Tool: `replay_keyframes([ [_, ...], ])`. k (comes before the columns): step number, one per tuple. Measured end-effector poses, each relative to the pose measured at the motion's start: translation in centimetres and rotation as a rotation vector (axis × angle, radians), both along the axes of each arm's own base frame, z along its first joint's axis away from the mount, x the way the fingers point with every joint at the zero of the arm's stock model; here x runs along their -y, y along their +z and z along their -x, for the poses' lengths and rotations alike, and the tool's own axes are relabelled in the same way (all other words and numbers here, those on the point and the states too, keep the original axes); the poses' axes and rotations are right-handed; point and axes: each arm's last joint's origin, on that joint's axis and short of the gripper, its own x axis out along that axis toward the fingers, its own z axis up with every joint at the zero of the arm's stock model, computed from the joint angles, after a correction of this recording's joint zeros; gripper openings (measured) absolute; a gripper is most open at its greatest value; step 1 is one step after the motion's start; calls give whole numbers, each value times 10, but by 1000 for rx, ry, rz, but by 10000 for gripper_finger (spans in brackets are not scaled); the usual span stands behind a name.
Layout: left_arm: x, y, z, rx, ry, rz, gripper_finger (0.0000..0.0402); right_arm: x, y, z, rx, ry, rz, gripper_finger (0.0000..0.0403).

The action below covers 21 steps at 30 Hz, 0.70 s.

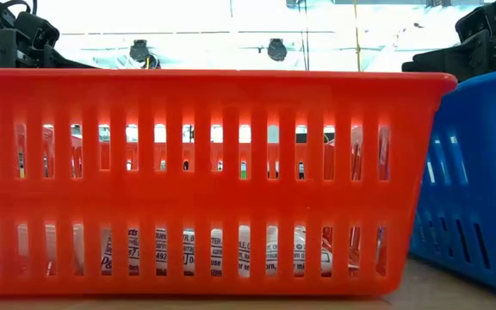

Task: Pick & Place Travel size toiletries
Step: Return to Home Position

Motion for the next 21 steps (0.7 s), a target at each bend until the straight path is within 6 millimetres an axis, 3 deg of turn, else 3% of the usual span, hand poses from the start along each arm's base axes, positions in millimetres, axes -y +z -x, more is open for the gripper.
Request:
replay_keyframes([
  [21, 0, 0, 0, 0, 0, 0, 115, 0, 0, 0, 0, 0, 0, 119],
])
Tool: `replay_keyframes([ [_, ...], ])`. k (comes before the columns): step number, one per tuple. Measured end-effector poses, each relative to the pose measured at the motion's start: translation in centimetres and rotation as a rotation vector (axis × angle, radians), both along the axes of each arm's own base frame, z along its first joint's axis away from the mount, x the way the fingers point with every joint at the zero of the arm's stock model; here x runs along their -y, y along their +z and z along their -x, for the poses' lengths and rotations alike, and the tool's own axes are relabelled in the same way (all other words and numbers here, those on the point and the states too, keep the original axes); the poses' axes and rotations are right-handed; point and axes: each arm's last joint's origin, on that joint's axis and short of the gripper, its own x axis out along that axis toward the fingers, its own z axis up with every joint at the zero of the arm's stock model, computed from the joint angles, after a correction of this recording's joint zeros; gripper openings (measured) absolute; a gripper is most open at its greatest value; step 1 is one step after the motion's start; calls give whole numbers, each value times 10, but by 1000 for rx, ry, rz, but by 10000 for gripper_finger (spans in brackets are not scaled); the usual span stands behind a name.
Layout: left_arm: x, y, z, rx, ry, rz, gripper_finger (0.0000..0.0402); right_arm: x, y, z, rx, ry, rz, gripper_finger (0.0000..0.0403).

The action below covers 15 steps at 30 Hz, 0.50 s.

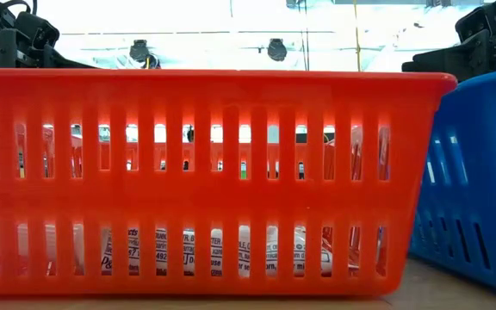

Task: Pick & Place Travel size toiletries
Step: Return to Home Position

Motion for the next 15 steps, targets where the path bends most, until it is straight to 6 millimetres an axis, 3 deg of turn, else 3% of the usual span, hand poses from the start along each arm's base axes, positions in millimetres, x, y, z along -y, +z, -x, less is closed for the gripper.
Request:
replay_keyframes([
  [15, 0, 0, 0, 0, 0, 0, 115, 0, 0, 0, 0, 0, 0, 120],
])
